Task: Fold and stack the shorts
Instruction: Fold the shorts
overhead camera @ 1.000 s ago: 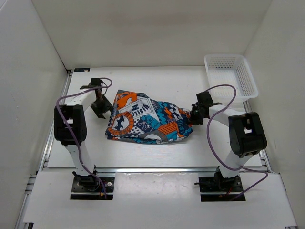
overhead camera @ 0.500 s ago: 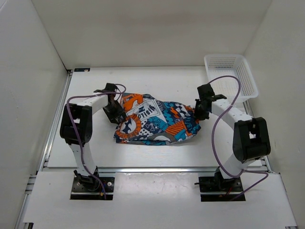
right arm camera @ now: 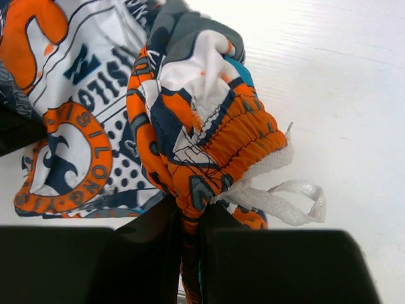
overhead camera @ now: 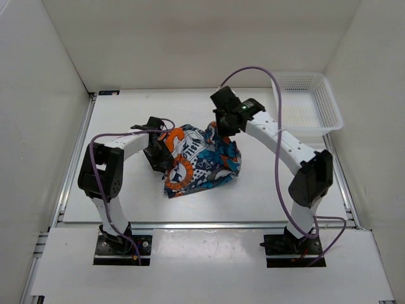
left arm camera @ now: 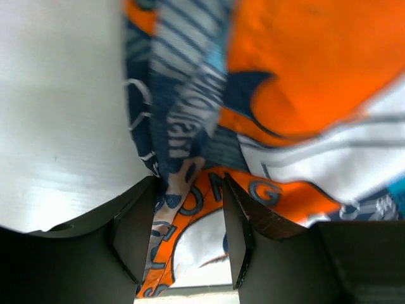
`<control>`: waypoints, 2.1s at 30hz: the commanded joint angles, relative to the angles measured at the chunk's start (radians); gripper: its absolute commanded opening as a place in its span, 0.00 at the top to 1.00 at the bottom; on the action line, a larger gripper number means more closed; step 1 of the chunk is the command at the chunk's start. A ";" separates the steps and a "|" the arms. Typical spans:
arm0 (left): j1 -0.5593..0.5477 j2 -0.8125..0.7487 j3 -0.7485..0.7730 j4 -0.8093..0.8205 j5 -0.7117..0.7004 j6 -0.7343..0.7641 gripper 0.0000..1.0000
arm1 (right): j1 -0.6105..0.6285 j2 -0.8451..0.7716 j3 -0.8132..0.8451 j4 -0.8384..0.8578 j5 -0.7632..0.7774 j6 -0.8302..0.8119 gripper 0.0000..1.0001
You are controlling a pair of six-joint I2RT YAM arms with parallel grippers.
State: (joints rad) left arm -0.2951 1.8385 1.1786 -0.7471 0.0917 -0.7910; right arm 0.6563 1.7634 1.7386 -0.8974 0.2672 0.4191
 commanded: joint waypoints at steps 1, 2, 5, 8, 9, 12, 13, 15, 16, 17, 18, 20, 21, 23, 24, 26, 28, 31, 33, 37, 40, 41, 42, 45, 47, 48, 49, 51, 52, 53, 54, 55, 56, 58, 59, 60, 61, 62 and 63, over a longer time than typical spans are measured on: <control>0.002 -0.148 -0.022 -0.003 0.049 0.012 0.43 | 0.048 0.106 0.105 -0.107 0.061 0.040 1.00; 0.011 -0.175 -0.022 -0.014 0.049 0.012 0.42 | 0.048 0.107 0.105 -0.107 0.061 0.040 1.00; 0.054 -0.261 -0.013 -0.058 0.049 0.042 0.38 | 0.057 0.116 0.095 -0.095 0.061 0.050 1.00; 0.106 -0.283 -0.013 -0.077 0.002 0.071 0.42 | 0.057 0.107 0.085 -0.095 0.061 0.050 1.00; 0.120 -0.283 -0.013 -0.077 -0.009 0.081 0.48 | 0.057 0.107 0.075 -0.095 0.061 0.050 1.00; 0.164 -0.230 -0.031 -0.077 -0.009 0.091 0.71 | 0.057 0.097 0.065 -0.095 0.061 0.050 1.00; 0.175 -0.210 -0.031 -0.063 0.008 0.091 0.89 | 0.057 0.097 0.065 -0.095 0.061 0.050 1.00; 0.195 -0.152 -0.051 -0.032 0.045 0.091 0.90 | 0.057 0.097 0.065 -0.086 0.061 0.050 1.00; 0.195 -0.134 -0.051 -0.020 0.054 0.091 0.90 | 0.057 0.097 0.065 -0.086 0.061 0.050 1.00; 0.195 -0.119 -0.051 -0.006 0.054 0.091 0.90 | 0.057 0.097 0.065 -0.086 0.061 0.050 1.00; 0.195 -0.098 -0.051 -0.006 0.054 0.091 0.90 | 0.057 0.097 0.065 -0.086 0.061 0.050 1.00; 0.185 -0.079 -0.051 0.003 0.045 0.091 0.90 | 0.057 0.097 0.065 -0.086 0.050 0.050 1.00; 0.185 -0.079 -0.051 0.003 0.036 0.091 0.90 | 0.057 0.097 0.065 -0.086 0.050 0.050 1.00; 0.185 -0.049 -0.051 0.003 0.026 0.091 0.90 | 0.057 0.097 0.075 -0.075 0.021 0.050 1.00; 0.185 -0.048 -0.051 0.003 0.026 0.091 0.90 | 0.057 0.097 0.075 -0.075 0.021 0.050 1.00; 0.185 -0.015 -0.051 0.014 0.026 0.091 0.90 | 0.066 0.107 0.087 -0.066 0.007 0.050 1.00; 0.176 -0.005 -0.051 0.014 0.026 0.102 0.90 | 0.089 0.132 0.131 -0.066 -0.012 0.041 1.00; 0.175 -0.005 -0.042 0.014 0.026 0.102 0.90 | 0.127 0.174 0.200 -0.066 -0.026 0.041 1.00; 0.175 -0.005 -0.042 0.014 0.026 0.102 0.90 | 0.150 0.214 0.240 -0.066 -0.040 0.031 1.00; 0.175 0.004 -0.042 0.014 0.026 0.102 0.90 | 0.224 0.300 0.356 -0.066 -0.075 0.020 1.00; 0.175 0.004 -0.042 0.014 0.026 0.102 0.90 | 0.279 0.392 0.445 -0.066 -0.095 0.009 1.00; 0.175 0.004 -0.033 0.014 0.026 0.111 0.90 | 0.292 0.434 0.467 -0.066 -0.108 0.000 1.00; 0.175 0.004 -0.033 0.014 0.026 0.111 0.90 | 0.316 0.453 0.489 -0.066 -0.117 0.000 1.00; 0.175 0.004 -0.033 0.014 0.026 0.111 0.90 | 0.338 0.505 0.532 -0.066 -0.117 0.000 1.00; 0.175 0.004 -0.033 0.014 0.026 0.111 0.90 | 0.338 0.524 0.546 -0.066 -0.128 0.009 1.00; 0.175 0.004 -0.033 0.014 0.026 0.111 0.90 | 0.338 0.524 0.546 -0.066 -0.128 0.018 1.00; 0.175 0.004 -0.042 0.014 0.026 0.111 0.90 | 0.338 0.524 0.546 -0.055 -0.128 0.018 1.00; 0.175 0.004 -0.042 0.014 0.026 0.111 0.90 | 0.338 0.524 0.546 -0.045 -0.128 0.029 1.00; 0.175 0.004 -0.042 0.014 0.026 0.111 0.90 | 0.338 0.524 0.556 -0.044 -0.128 0.029 1.00; 0.175 0.004 -0.042 0.014 0.026 0.111 0.90 | 0.338 0.524 0.556 -0.044 -0.100 0.043 1.00; 0.175 -0.007 -0.042 0.014 0.026 0.111 0.90 | 0.338 0.504 0.537 -0.044 -0.082 0.056 1.00; 0.175 -0.018 -0.053 0.014 0.026 0.111 0.90 | 0.327 0.460 0.515 -0.044 -0.063 0.066 1.00; 0.175 -0.018 -0.053 0.014 0.026 0.111 0.90 | 0.303 0.431 0.488 -0.044 -0.051 0.066 1.00; 0.185 -0.030 -0.062 0.014 0.026 0.122 0.90 | 0.266 0.316 0.368 -0.032 -0.037 0.090 1.00; 0.185 -0.039 -0.062 0.014 0.026 0.131 0.90 | 0.225 0.270 0.317 -0.020 -0.037 0.090 1.00; 0.185 -0.039 -0.062 0.014 0.026 0.131 0.90 | 0.203 0.173 0.209 0.010 -0.028 0.090 1.00; 0.185 -0.039 -0.050 0.014 0.026 0.142 0.90 | 0.156 0.128 0.158 0.023 -0.028 0.090 1.00; 0.176 -0.039 -0.040 0.014 0.026 0.142 0.90 | 0.132 0.089 0.115 0.023 -0.040 0.090 1.00; 0.175 -0.039 -0.030 0.014 0.039 0.142 0.90 | 0.112 0.020 0.043 0.023 -0.040 0.090 1.00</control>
State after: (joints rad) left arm -0.1135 1.8252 1.1309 -0.7601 0.1326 -0.6731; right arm 0.8570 1.9831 1.8755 -0.9062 0.1932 0.4923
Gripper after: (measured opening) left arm 0.109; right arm 0.142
